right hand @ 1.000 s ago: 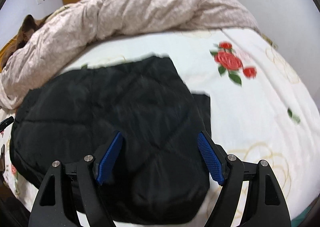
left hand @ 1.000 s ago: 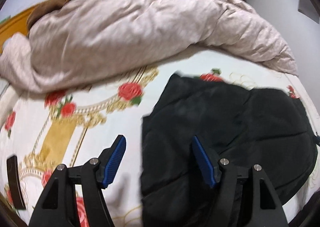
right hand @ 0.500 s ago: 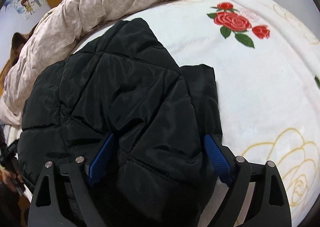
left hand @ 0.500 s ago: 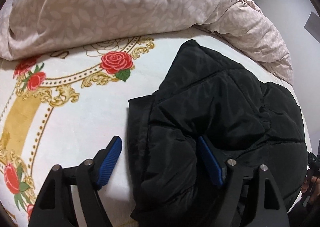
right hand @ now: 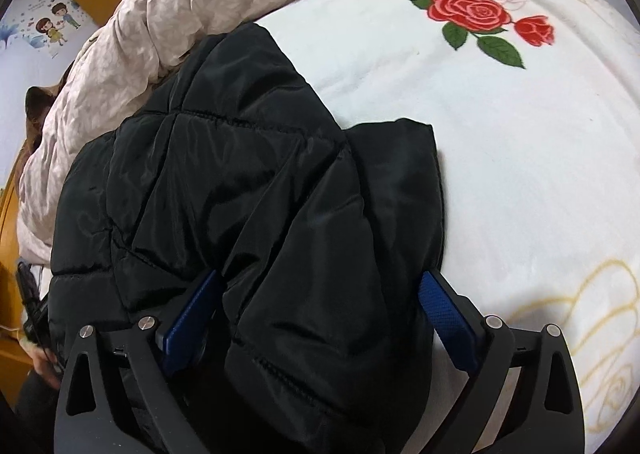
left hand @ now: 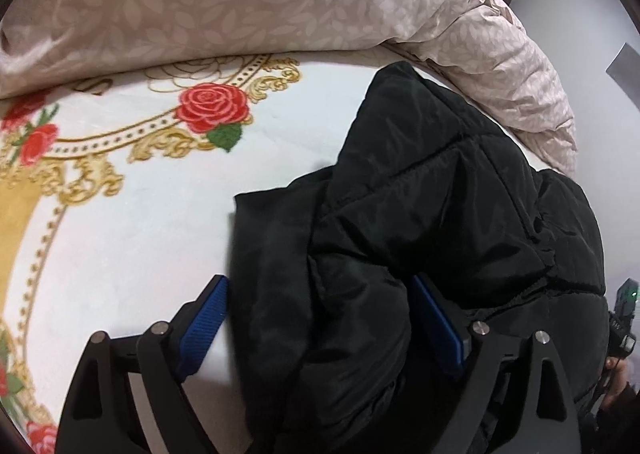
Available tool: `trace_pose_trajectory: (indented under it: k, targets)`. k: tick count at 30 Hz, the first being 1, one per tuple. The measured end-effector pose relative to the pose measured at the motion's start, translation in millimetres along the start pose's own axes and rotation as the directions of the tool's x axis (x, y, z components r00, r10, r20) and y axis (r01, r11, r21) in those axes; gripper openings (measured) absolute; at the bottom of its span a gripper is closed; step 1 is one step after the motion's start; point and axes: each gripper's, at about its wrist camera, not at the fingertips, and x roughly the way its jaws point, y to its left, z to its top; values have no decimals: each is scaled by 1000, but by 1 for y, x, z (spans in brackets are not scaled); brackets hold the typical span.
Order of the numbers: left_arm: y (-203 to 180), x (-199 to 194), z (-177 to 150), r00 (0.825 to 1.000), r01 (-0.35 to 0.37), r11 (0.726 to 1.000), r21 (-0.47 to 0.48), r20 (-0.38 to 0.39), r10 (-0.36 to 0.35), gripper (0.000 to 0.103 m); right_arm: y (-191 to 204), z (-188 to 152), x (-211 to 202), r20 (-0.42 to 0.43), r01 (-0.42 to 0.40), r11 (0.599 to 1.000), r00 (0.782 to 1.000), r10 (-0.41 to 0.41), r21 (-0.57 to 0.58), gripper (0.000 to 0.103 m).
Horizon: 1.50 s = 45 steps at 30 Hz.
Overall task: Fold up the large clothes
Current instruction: 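Lift the grasped jacket end with both tools and fold it over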
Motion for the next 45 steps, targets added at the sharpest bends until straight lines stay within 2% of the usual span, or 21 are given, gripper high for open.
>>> trace_pose_trajectory:
  k: [3, 10, 13, 15, 17, 18, 20, 23, 26, 33, 38, 45]
  targets:
    - [6, 6, 0, 998, 58, 998, -37, -9, -59, 96, -5, -2, 2, -5, -28, 1000, 1000, 28, 9, 98]
    - [0, 10, -5, 996, 92, 996, -6, -21, -92, 95, -11, -4, 9, -23, -74, 997, 997, 74, 12, 93]
    - [-11, 10, -3, 995, 98, 995, 28, -21, -98, 77, -6, 2, 9, -25, -93, 996, 995, 93, -3, 70]
    - [-16, 4, -3, 995, 98, 994, 40, -15, -98, 57, -2, 3, 4, -21, -101, 995, 995, 101, -8, 59]
    - [-23, -5, -3, 997, 79, 995, 57, -4, -79, 44, 1, 3, -2, -15, -105, 994, 994, 105, -9, 44]
    - [-27, -11, -3, 998, 64, 996, 66, 3, -65, 37, 3, 3, -6, -8, -105, 994, 994, 105, -14, 40]
    - [-35, -27, -2, 999, 35, 996, 83, 29, -38, 32, 13, 4, -18, 7, -88, 995, 996, 89, -42, 27]
    - [-47, -56, -1, 996, 28, 995, 96, 78, -35, 29, 25, 4, -40, 32, -72, 994, 997, 74, -77, 19]
    - [-56, -83, -6, 993, 29, 993, 115, 107, -42, 29, 30, 1, -65, 59, -71, 993, 995, 77, -95, 14]
    - [-72, -140, -33, 987, 19, 990, 141, 153, -40, 28, 34, -29, -116, 94, -95, 988, 990, 107, -124, 11]
    - [-68, -153, -50, 988, 23, 991, 130, 151, -42, 28, 33, -50, -128, 88, -106, 986, 989, 117, -129, 10]
    - [-72, -167, -49, 984, 26, 988, 153, 173, -52, 28, 44, -49, -145, 114, -117, 982, 984, 135, -147, 9]
